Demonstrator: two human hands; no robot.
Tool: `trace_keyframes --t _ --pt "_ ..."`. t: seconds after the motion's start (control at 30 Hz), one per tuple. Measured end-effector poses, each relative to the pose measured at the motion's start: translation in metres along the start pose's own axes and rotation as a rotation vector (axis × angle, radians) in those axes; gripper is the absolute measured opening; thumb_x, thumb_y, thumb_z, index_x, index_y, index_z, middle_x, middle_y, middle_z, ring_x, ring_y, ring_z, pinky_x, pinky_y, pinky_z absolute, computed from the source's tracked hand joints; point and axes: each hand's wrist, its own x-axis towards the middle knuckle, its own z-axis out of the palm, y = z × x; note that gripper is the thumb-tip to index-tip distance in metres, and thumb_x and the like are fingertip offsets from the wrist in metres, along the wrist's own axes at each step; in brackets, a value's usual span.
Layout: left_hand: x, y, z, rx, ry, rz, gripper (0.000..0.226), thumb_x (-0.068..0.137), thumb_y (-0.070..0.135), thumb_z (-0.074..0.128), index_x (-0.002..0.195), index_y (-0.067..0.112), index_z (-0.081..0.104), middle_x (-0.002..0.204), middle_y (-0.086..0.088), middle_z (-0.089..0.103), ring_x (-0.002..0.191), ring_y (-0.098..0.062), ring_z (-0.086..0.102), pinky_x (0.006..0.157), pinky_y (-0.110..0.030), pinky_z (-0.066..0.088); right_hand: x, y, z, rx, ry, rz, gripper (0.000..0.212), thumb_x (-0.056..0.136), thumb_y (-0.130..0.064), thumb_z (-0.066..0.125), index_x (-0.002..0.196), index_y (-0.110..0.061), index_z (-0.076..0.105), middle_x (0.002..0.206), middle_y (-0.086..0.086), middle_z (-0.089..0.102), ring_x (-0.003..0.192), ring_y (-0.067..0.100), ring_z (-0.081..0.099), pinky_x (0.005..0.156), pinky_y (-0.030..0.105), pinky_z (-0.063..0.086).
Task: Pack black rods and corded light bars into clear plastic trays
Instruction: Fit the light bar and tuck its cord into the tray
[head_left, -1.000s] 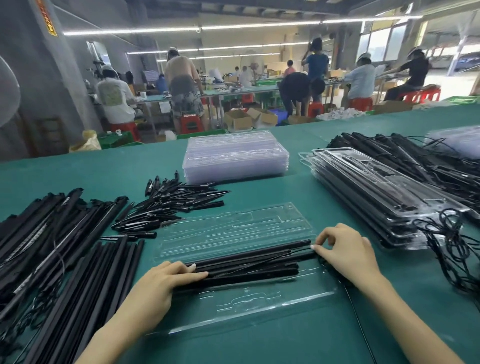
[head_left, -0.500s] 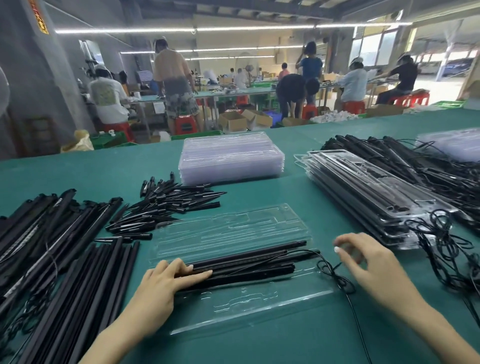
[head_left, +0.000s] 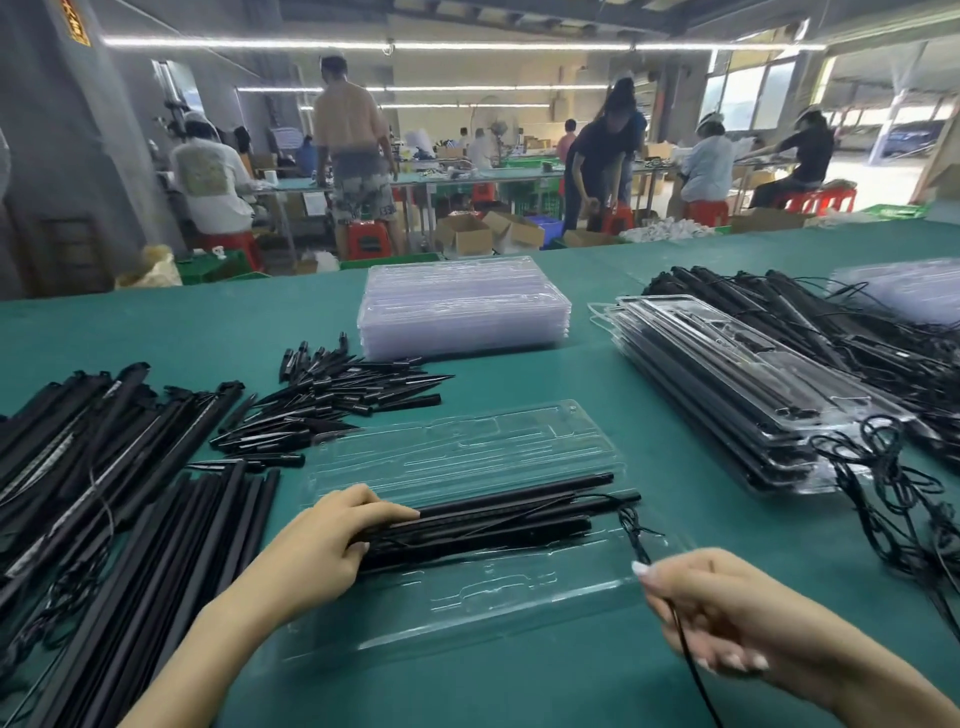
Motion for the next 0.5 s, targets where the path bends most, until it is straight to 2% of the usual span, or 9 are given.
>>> trace_keyframes --t 0.1,0.17,0.2,0.23,0.27,0.33,0.37,0.4,0.5 --pt "-0.002 0.023 0.001 -0.016 0.122 0.023 0.048 0.09 0.003 0.053 0.121 0.039 0.057 0.106 0.019 0.048 0.108 -0.005 0.045 0.096 -0.024 0.036 0.014 -0.008 0.008 0.15 -0.024 0.054 0.035 0.078 -0.031 0.073 0.052 -0.013 0.056 0.039 0.005 0.041 0.024 0.002 0.026 0.024 0.01 0.021" --pt "-0.007 0.055 0.005 -0.206 0.233 0.116 0.035 0.088 0.005 0.06 0.109 0.032 0.065 0.1 0.018 0.055 0.098 0.0 0.05 0.086 -0.018 0.039 0.02 -0.009 0.011 0.24 -0.057 0.111 0.032 0.073 -0.032 0.071 0.053 -0.013 0.055 0.039 0.003 0.037 0.024 0.001 0.023 0.023 0.009 0.019" --pt "-0.01 0.075 0.009 -0.338 0.205 0.169 0.028 0.087 0.007 0.063 0.104 0.03 0.067 0.095 0.017 0.059 0.091 0.001 0.054 0.078 -0.013 0.039 0.022 -0.008 0.012 0.249 -0.095 0.123 0.033 0.075 -0.03 0.072 0.054 -0.012 0.055 0.039 0.003 0.037 0.024 0.001 0.023 0.022 0.009 0.019" --pt "-0.014 0.096 0.014 -0.472 0.098 0.214 0.02 0.088 0.014 0.064 0.102 0.028 0.069 0.091 0.016 0.063 0.084 0.003 0.056 0.072 -0.009 0.039 0.023 -0.007 0.014 0.263 -0.129 0.126 0.033 0.078 -0.029 0.071 0.054 -0.012 0.056 0.039 0.003 0.038 0.024 0.001 0.024 0.022 0.009 0.019" --pt "-0.017 0.116 0.021 -0.607 -0.08 0.244 0.016 0.09 0.024 0.063 0.104 0.025 0.069 0.092 0.013 0.067 0.08 0.005 0.056 0.069 -0.009 0.04 0.025 -0.007 0.016 0.296 -0.161 0.126 0.032 0.08 -0.029 0.068 0.055 -0.012 0.057 0.039 0.002 0.04 0.023 0.0 0.026 0.022 0.009 0.019" --pt "-0.02 0.151 0.034 -0.842 -0.484 0.24 0.03 0.094 0.039 0.055 0.114 0.02 0.066 0.103 0.009 0.069 0.083 0.008 0.056 0.073 -0.01 0.042 0.03 -0.012 0.022 0.464 -0.141 0.119 0.028 0.08 -0.027 0.063 0.056 -0.012 0.058 0.041 0.0 0.042 0.023 0.0 0.03 0.022 0.008 0.021" --pt "-0.02 0.163 0.041 -0.928 -0.608 0.244 0.033 0.097 0.04 0.051 0.116 0.017 0.065 0.104 0.008 0.068 0.084 0.009 0.056 0.074 -0.009 0.042 0.034 -0.018 0.023 0.535 -0.079 0.081 0.026 0.079 -0.026 0.063 0.058 -0.011 0.058 0.041 -0.001 0.043 0.023 0.0 0.031 0.023 0.008 0.021" --pt "-0.019 0.171 0.045 -0.986 -0.645 0.258 0.034 0.099 0.038 0.047 0.115 0.013 0.064 0.102 0.005 0.067 0.081 0.008 0.057 0.071 -0.008 0.042 0.041 -0.022 0.022 0.56 0.011 0.018 0.025 0.079 -0.026 0.062 0.06 -0.01 0.057 0.042 -0.001 0.043 0.024 0.0 0.031 0.023 0.008 0.021" --pt "-0.009 0.183 0.048 -1.17 -0.515 0.159 0.035 0.101 0.042 0.034 0.093 0.016 0.056 0.073 -0.005 0.067 0.052 -0.005 0.052 0.042 -0.013 0.033 0.064 -0.034 0.019 0.565 0.209 -0.136 0.027 0.091 -0.026 0.055 0.07 -0.01 0.05 0.044 -0.001 0.045 0.027 0.0 0.032 0.026 0.007 0.021"
